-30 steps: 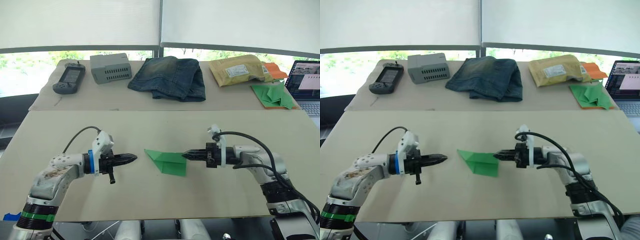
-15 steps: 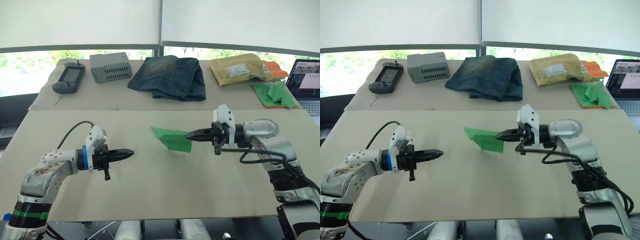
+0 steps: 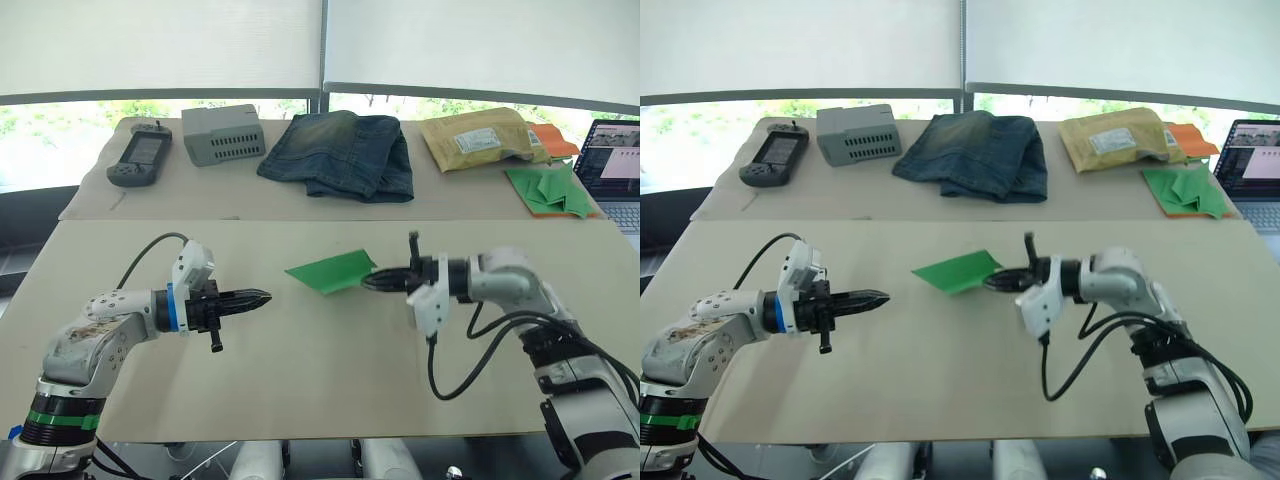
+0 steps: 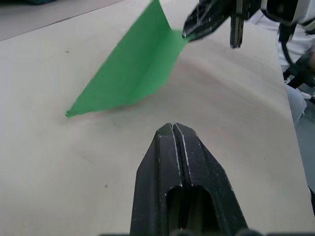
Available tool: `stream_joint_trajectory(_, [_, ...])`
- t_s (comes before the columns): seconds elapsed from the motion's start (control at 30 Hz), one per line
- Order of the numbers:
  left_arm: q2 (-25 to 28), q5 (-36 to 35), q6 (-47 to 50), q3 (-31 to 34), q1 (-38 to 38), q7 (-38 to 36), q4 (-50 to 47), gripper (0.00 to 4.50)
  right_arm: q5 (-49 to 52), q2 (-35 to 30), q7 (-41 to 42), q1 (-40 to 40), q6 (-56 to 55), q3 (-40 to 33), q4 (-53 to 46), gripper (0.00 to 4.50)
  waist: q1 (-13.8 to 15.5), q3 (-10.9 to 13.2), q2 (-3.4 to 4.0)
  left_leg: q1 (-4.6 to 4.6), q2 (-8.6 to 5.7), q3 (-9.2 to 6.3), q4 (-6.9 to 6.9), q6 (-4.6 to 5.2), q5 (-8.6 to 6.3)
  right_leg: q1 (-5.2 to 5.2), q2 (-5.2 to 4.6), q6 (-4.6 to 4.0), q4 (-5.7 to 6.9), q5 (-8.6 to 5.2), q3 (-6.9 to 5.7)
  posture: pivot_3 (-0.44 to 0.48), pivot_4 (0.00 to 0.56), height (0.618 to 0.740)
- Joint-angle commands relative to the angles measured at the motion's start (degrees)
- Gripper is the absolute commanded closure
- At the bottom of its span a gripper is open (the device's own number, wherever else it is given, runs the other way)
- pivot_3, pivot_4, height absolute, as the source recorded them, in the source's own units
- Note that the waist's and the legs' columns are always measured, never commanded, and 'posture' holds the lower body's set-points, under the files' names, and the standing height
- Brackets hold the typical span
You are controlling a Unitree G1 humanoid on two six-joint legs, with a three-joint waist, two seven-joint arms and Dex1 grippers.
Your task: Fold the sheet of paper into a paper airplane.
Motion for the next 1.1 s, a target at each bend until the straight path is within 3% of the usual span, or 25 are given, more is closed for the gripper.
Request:
stream_joint_trajectory(0.03, [0.28,-0.36,-0.75,0.19,-1.06,-0.62,-0.27,4.5,-8.34,-1.2,-10.17,2.16,-7.41,-2.17,1.76,4.47,-0.15,0.0,0.0,0.0,-0.03,0.01,0.0,0.0,0.0,-0.02,-0.02,0.0,0.02,0.0,0.04,0.0,0.15,0.728])
stream_joint_trajectory(0.3, [0.17,-0.24,-1.8,0.4,-1.64,-1.54,1.07,4.5,-22.38,-3.05,-26.88,5.87,-9.69,-2.12,1.27,4.47,-0.54,0.0,0.0,0.2,-0.05,0.06,0.02,0.0,0.01,0.06,0.03,-0.06,0.15,-0.04,0.12,0.0,0.15,0.728])
stream_joint_trajectory(0.43, [0.66,-0.34,-1.22,-0.26,-1.93,-2.3,1.43,4.5,-24.49,-4.6,-31.75,6.65,-9.95,0.01,3.29,4.47,-0.41,0.0,-0.01,0.2,-0.08,0.04,0.02,0.0,0.01,0.09,0.04,-0.07,0.16,-0.07,0.12,0.0,0.15,0.728])
stream_joint_trajectory(0.57, [0.67,-0.11,-1.25,-0.73,-2.84,-2.5,1.8,4.5,-22.66,-6.46,-34.65,7.02,-10.69,0.91,2.78,3.31,-0.29,0.01,-0.02,0.19,-0.13,0.01,0.05,0.0,0.01,0.15,0.0,-0.03,0.14,-0.09,0.14,0.0,0.15,0.728])
stream_joint_trajectory(0.73, [1.13,0.0,-1.13,-1.25,-3.3,-3.01,2.09,4.5,-16.08,-11.29,-35.26,8.33,-10.8,-0.49,-1.39,1.55,-0.33,0.01,-0.02,0.19,-0.14,0.01,0.05,0.0,0.01,0.15,0.0,-0.02,0.15,-0.09,0.17,0.0,0.15,0.728])
stream_joint_trajectory(0.9, [1.5,0.15,-1.31,-1.29,-3.62,-3.35,2.44,4.5,14.06,-13.71,-21.55,7.96,9.03,5.22,-11.4,0.04,-0.91,0.02,-0.05,0.25,-0.03,-0.03,0.03,0.01,0.01,0.2,0.04,-0.02,0.14,-0.09,0.2,0.0,0.15,0.728])
stream_joint_trajectory(1.0, [1.37,0.12,-1.31,-1.34,-3.91,-3.22,2.26,4.5,27.74,-10.28,-13.09,5.69,28.86,5.01,-16.16,0.61,-1.1,0.03,-0.05,0.26,0.07,-0.27,0.04,0.01,0.01,0.23,0.12,-0.03,0.16,-0.09,0.19,0.0,0.15,0.728])
stream_joint_trajectory(1.1, [1.21,0.55,-1.91,-1.52,-4.27,-3.0,2.3,4.5,34.45,-6.65,-8.53,3.67,47.07,4.0,-18.48,1.68,-0.87,0.03,-0.05,0.25,0.07,-0.53,0.06,0.02,0.01,0.23,0.11,-0.04,0.17,-0.06,0.17,0.0,0.15,0.728])
